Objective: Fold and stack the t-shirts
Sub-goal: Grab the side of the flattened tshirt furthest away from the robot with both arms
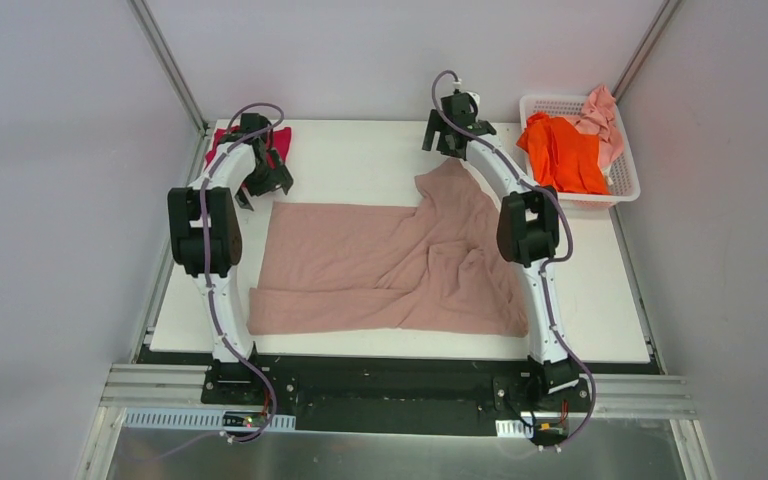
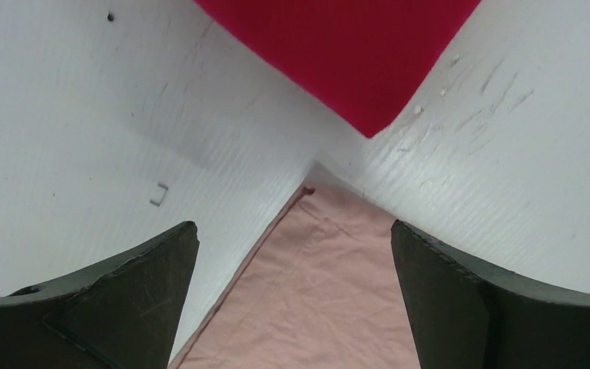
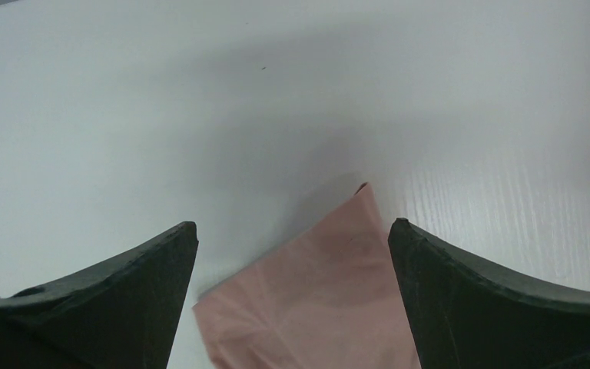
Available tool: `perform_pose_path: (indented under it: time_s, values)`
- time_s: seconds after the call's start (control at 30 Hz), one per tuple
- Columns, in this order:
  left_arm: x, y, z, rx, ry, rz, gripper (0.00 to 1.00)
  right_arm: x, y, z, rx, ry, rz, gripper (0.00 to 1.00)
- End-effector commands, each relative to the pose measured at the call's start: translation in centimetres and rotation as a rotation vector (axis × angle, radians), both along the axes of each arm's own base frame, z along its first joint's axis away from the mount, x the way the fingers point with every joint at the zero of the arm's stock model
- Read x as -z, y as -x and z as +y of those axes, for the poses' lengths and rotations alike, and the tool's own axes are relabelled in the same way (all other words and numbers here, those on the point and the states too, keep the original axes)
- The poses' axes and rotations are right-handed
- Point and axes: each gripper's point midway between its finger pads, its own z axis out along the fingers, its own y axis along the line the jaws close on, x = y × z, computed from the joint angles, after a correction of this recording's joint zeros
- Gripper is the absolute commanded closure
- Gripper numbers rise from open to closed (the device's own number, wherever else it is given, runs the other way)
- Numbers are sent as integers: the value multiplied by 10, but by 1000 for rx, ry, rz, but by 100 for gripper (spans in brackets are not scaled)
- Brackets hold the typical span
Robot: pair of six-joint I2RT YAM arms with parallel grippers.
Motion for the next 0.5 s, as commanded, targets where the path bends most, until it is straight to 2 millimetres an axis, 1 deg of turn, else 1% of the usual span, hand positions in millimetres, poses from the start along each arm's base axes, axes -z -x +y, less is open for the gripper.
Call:
perform_pose_path:
  time_s: [0.0, 0.1, 0.2, 0.27, 0.37, 0.43, 0.47]
  values:
    - [13, -7, 7, 0, -6, 56, 5, -17, -29, -23, 101, -12, -112, 0]
    - [26, -9, 3, -5, 23, 84, 9, 5, -26, -28, 160, -114, -42, 0]
    - [37, -8, 0, -15, 42, 109, 16, 26, -21, -15, 154, -267, 49, 0]
    - [42, -7, -1, -23, 48, 121, 21, 34, -17, -9, 135, -307, 91, 0]
    - [48, -5, -2, -32, 47, 135, 27, 40, -14, -2, 99, -325, 116, 2]
    - [52, -3, -2, -34, 48, 147, 31, 44, -14, -2, 94, -321, 119, 5]
    - [54, -2, -2, -35, 51, 154, 34, 45, -13, 3, 69, -338, 128, 7]
